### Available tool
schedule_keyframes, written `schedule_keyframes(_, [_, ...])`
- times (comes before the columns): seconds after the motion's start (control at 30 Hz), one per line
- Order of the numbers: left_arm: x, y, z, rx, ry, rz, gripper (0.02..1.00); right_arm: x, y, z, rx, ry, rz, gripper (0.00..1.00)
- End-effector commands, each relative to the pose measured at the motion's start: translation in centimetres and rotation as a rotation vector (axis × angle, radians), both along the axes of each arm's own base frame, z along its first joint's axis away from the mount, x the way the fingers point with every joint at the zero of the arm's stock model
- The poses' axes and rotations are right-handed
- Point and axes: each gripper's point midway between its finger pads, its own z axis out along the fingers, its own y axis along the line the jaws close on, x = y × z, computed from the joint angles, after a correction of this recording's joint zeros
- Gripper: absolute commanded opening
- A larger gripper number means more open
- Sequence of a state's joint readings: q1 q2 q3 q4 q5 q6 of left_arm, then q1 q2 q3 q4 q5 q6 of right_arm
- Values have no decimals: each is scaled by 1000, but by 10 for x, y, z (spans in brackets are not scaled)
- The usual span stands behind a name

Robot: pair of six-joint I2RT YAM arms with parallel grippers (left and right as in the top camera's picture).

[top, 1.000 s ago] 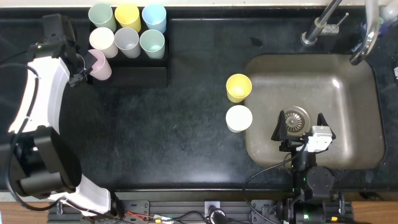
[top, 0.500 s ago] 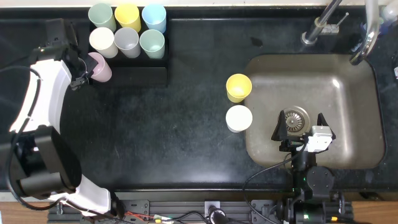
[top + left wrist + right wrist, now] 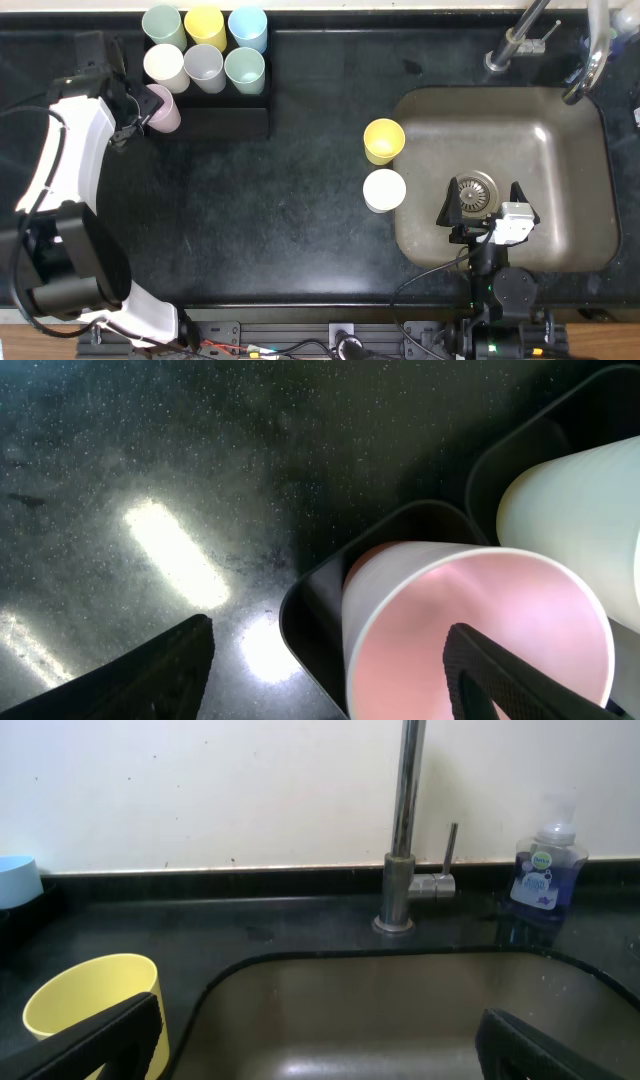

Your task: Store Cups

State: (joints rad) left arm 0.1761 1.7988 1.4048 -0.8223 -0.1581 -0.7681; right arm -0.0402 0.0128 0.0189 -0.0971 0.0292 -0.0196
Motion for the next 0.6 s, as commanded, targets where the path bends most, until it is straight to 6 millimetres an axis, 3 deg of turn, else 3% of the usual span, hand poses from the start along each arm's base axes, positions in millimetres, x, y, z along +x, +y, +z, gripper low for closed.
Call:
schedule_keyframes(0.03, [-2, -7, 25, -6, -59, -12, 785, 0, 0, -1, -3, -7, 3, 996])
schedule_keyframes(0.2, [-12, -22, 66, -59, -141, -60, 816, 0, 0, -1, -2, -7, 3, 998])
schedule_keyframes(0.37, [-20, -57, 116, -105, -274, -205, 822, 0, 0, -1, -3, -7, 3, 996])
schedule_keyframes(0.53, [-11, -117, 150, -22, -349, -420, 844, 0, 0, -1, -3, -7, 3, 998])
schedule_keyframes(0.6, [-4, -154, 156, 25, -352, -507, 847, 0, 0, -1, -3, -7, 3, 998])
